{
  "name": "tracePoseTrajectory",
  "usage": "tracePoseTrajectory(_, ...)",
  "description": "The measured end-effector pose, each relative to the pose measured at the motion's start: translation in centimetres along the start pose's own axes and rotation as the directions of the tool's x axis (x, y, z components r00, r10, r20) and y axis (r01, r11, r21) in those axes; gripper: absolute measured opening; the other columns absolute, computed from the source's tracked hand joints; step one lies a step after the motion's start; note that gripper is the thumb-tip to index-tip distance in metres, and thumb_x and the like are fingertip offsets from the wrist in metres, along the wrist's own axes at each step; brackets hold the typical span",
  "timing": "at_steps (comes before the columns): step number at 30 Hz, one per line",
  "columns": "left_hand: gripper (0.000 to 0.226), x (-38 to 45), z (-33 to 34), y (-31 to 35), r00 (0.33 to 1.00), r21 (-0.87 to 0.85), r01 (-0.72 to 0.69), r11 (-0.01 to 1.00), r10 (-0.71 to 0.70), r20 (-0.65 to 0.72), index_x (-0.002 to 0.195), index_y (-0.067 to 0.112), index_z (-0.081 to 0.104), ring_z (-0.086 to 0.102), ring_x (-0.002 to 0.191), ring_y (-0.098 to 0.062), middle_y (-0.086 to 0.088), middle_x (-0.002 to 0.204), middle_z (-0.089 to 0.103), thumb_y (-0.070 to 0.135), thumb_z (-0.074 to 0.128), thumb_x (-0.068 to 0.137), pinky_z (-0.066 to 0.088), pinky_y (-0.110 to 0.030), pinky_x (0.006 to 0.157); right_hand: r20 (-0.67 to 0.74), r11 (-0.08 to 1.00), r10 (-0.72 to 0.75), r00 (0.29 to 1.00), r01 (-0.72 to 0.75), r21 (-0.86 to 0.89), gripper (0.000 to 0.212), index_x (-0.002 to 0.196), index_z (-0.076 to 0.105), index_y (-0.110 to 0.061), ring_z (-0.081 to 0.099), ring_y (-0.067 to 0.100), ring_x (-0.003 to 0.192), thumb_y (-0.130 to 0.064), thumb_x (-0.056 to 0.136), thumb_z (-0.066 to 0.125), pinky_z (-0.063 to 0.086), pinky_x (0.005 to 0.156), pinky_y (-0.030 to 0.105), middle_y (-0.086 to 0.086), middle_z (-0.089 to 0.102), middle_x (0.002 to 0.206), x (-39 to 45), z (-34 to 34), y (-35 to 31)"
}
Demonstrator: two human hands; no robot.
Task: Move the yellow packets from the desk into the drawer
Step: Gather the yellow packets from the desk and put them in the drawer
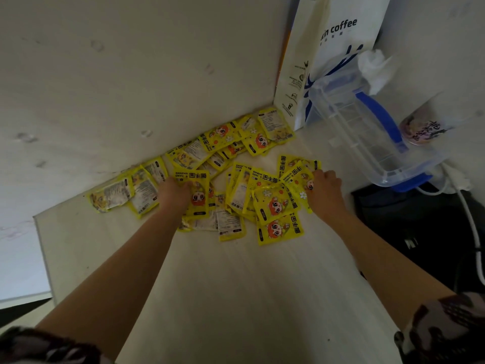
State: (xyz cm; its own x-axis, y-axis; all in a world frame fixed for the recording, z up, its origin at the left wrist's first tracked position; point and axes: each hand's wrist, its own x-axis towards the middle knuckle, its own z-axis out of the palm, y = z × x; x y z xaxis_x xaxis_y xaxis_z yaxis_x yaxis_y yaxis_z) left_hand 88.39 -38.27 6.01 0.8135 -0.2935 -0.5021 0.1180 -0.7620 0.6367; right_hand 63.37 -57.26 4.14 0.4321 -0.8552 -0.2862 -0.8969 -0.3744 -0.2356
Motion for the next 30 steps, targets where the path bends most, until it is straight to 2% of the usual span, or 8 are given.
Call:
tracePoseTrajectory(3, 0.050, 0.6, 0.7, -0.3, 1.000, 0.111, 0.026, 0.993, -0.026, -0.006, 0.109, 0.000, 0.056, 0.060, 0.096, -0.041, -0.024, 0.115, 0.058, 0.033, 0.074, 0.075, 0.053, -0.049, 0.077, 0.020, 1.000, 0.014, 1.000, -0.014, 0.004, 0.039, 0.128, 0.045, 0.001, 0.043, 0.044, 0.110, -0.012, 0.092, 0.053, 0.036, 0.092, 0.043, 0.027, 0.045, 0.126, 0.3, 0.2, 0.0)
tracePoseTrajectory(6, 0.054, 0.1, 1.0, -0.3, 0.998, 0.123, 0.060, 0.991, -0.062, 0.009, 0.118, 0.003, 0.047, 0.055, 0.105, -0.035, -0.017, 0.125, 0.048, 0.020, 0.078, 0.077, 0.049, -0.040, 0.073, 0.024, 0.999, 0.029, 0.999, -0.030, 0.021, 0.040, 0.129, 0.043, -0.001, 0.044, 0.043, 0.112, -0.013, 0.093, 0.053, 0.038, 0.093, 0.046, 0.025, 0.042, 0.130, 0.2, 0.2, -0.2)
tracePoseTrajectory(10, 0.053, -0.1, 1.1, -0.7, 0.996, 0.031, 0.085, 0.996, -0.085, -0.002, 0.115, 0.006, 0.047, 0.059, 0.101, -0.032, -0.014, 0.113, 0.058, 0.018, 0.079, 0.075, 0.054, -0.046, 0.079, 0.033, 0.997, 0.080, 0.996, -0.080, -0.013, 0.039, 0.130, 0.042, -0.004, 0.043, 0.043, 0.114, -0.012, 0.093, 0.052, 0.037, 0.093, 0.049, 0.023, 0.042, 0.130, 0.0, -0.1, -0.7)
tracePoseTrajectory(16, 0.045, -1.0, 0.2, -2.1, 0.994, -0.097, 0.107, 0.990, -0.108, -0.001, 0.111, 0.010, 0.052, 0.061, 0.089, -0.026, -0.007, 0.099, 0.061, 0.016, 0.078, 0.075, 0.055, -0.042, 0.073, 0.033, 0.991, 0.108, 0.994, -0.105, -0.079, 0.040, 0.127, 0.043, -0.002, 0.043, 0.044, 0.110, -0.022, 0.095, 0.053, 0.036, 0.093, 0.048, 0.026, 0.043, 0.120, -0.5, -0.4, -0.8)
tracePoseTrajectory(21, 0.047, -2.2, -1.0, -3.4, 0.994, -0.192, 0.106, 0.976, -0.106, 0.010, 0.110, 0.014, 0.052, 0.064, 0.087, -0.023, -0.006, 0.103, 0.063, 0.013, 0.080, 0.072, 0.058, -0.045, 0.074, 0.063, 0.996, 0.083, 0.995, -0.085, 0.033, 0.032, 0.121, 0.042, -0.003, 0.055, 0.043, 0.096, -0.017, 0.093, 0.053, 0.042, 0.094, 0.053, 0.022, 0.038, 0.120, -1.5, -0.8, -0.8)
tracePoseTrajectory(23, 0.046, -2.4, -1.5, -4.0, 0.996, -0.212, 0.086, 0.973, -0.087, 0.007, 0.110, 0.016, 0.054, 0.064, 0.086, -0.021, -0.003, 0.102, 0.064, 0.013, 0.080, 0.072, 0.057, -0.040, 0.070, 0.060, 0.994, 0.075, 0.995, -0.079, 0.076, 0.032, 0.121, 0.041, -0.004, 0.056, 0.042, 0.093, -0.015, 0.094, 0.052, 0.043, 0.094, 0.056, 0.021, 0.037, 0.122, -2.1, -1.0, -1.0)
tracePoseTrajectory(26, 0.042, -2.9, -2.5, -4.7, 0.998, -0.247, 0.059, 0.967, -0.059, 0.007, 0.107, 0.018, 0.057, 0.061, 0.079, -0.014, 0.003, 0.094, 0.063, 0.010, 0.079, 0.072, 0.054, -0.032, 0.066, 0.076, 0.991, 0.031, 0.997, -0.040, 0.129, 0.031, 0.120, 0.041, -0.001, 0.058, 0.043, 0.094, -0.017, 0.095, 0.051, 0.048, 0.085, 0.052, 0.024, 0.048, 0.116, -2.9, -1.7, -1.3)
tracePoseTrajectory(30, 0.046, -3.3, -4.1, -6.1, 0.998, -0.251, 0.053, 0.967, -0.058, -0.012, 0.106, 0.017, 0.055, 0.064, 0.092, -0.023, -0.001, 0.102, 0.063, 0.012, 0.081, 0.069, 0.057, -0.046, 0.079, 0.035, 0.984, -0.065, 0.997, 0.059, 0.167, 0.029, 0.119, 0.044, -0.001, 0.060, 0.040, 0.095, -0.016, 0.095, 0.051, 0.048, 0.073, 0.042, 0.022, 0.062, 0.108, -3.9, -3.2, -2.1)
